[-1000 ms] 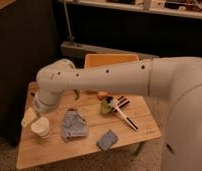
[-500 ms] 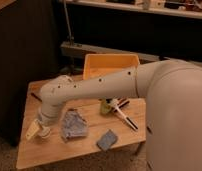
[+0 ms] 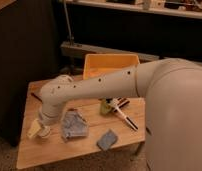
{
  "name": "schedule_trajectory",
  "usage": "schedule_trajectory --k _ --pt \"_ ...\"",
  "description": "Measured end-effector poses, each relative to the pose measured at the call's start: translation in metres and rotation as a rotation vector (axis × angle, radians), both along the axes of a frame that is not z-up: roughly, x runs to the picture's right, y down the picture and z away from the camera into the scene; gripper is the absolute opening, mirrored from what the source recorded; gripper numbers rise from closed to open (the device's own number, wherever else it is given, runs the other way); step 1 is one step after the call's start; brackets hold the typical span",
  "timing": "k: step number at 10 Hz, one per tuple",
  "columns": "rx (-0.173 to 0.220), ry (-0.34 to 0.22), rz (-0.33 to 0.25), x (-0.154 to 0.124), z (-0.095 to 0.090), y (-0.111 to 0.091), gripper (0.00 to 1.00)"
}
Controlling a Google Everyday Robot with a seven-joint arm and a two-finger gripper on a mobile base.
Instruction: Wipe table surface with towel
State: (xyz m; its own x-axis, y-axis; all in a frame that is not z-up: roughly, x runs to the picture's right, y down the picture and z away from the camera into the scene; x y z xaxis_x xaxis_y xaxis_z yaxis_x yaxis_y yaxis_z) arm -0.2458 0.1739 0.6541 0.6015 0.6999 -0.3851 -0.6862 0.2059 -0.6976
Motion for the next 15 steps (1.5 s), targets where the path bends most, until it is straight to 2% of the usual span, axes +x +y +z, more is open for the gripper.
schedule_trajectory --k 2,3,5,7,12,13,15 --pt "0.016 0.090 0.015 0.026 0.020 -0.016 0.80" --pt "0.025 0.155 0.024 0.046 0.034 -0.025 0.80" --pt "0.044 0.279 0.018 0.072 0.054 -0.034 0.80" --pt "0.064 0.365 0.017 0.095 0.073 -0.038 0.80" --pt "0.066 0.367 0.018 0.096 0.075 -0.038 0.80" --pt "0.066 0.365 0.001 0.094 0.074 -0.036 0.80" --pt "0.140 0.431 -0.092 0.078 0.080 -0.014 0.80"
